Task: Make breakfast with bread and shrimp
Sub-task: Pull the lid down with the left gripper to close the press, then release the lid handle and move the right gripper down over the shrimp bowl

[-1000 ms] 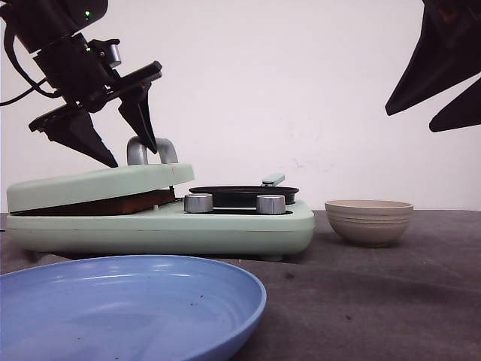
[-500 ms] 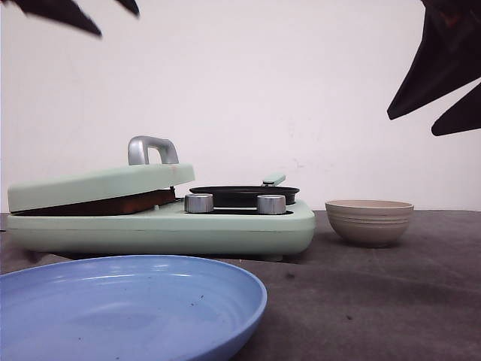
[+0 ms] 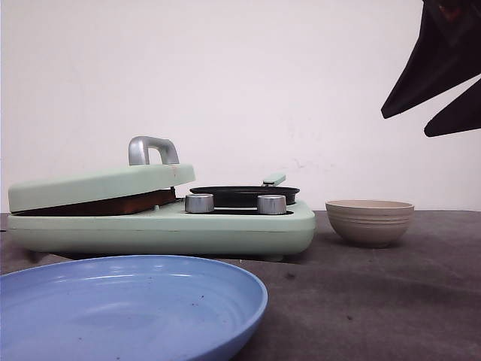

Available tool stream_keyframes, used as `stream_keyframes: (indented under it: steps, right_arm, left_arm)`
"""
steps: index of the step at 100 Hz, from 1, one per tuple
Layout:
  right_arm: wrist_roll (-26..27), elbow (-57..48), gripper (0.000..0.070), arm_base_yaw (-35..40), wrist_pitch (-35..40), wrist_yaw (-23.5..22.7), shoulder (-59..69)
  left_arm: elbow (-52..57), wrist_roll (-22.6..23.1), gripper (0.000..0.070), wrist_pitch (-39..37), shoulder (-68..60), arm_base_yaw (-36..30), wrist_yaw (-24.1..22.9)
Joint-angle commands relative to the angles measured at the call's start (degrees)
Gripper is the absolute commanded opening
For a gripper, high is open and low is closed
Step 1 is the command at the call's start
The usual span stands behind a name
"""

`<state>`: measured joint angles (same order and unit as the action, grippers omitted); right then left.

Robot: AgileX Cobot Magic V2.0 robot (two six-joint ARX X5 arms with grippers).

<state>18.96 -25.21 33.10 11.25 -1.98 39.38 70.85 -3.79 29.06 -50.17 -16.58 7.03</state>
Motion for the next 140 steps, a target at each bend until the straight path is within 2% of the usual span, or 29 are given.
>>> stream_keyframes:
  steps: [1, 16, 28, 54, 79, 102, 140]
  right_arm:
    - [1.51, -0.39, 0.0341, 0.50, -0.52, -0.15, 0.15]
    - [2.80, -1.25, 0.0341, 0.39, -0.61, -0.13, 0.24]
    - [2.99, -2.82, 0.0341, 0.26, -0.46, 0.24, 0.26]
    - [3.13, -8.33, 0.0341, -2.93, 4.48, 0.22, 2.21]
    - [2.80, -15.15, 0.0341, -7.69, 10.05, -3.50, 10.64]
    - [-2.14, -24.72, 0.0341, -12.61, 16.68, -4.68, 21.44]
    - [-9.92, -43.08, 0.0342, -21.05, 26.75, -4.63, 40.44]
  left_arm:
    - [0.74, 2.49, 0.0351, 2.05, 0.66, -0.15, -1.55]
    - [0.28, 4.07, 0.0350, 6.95, 3.91, -0.15, -2.19]
    - [-2.60, 4.28, 0.0348, 7.32, 8.07, -0.15, -2.82]
    - [-19.63, 1.44, 0.0348, 4.09, 24.52, -0.15, -5.99]
    - [-30.08, -0.33, 0.0348, 5.40, 38.29, -0.15, -6.25]
    - [-31.02, -0.02, 0.0349, 11.78, 42.88, -0.15, -7.74]
    - [-32.37, 0.76, 0.0348, 12.52, 43.28, -0.15, -7.74]
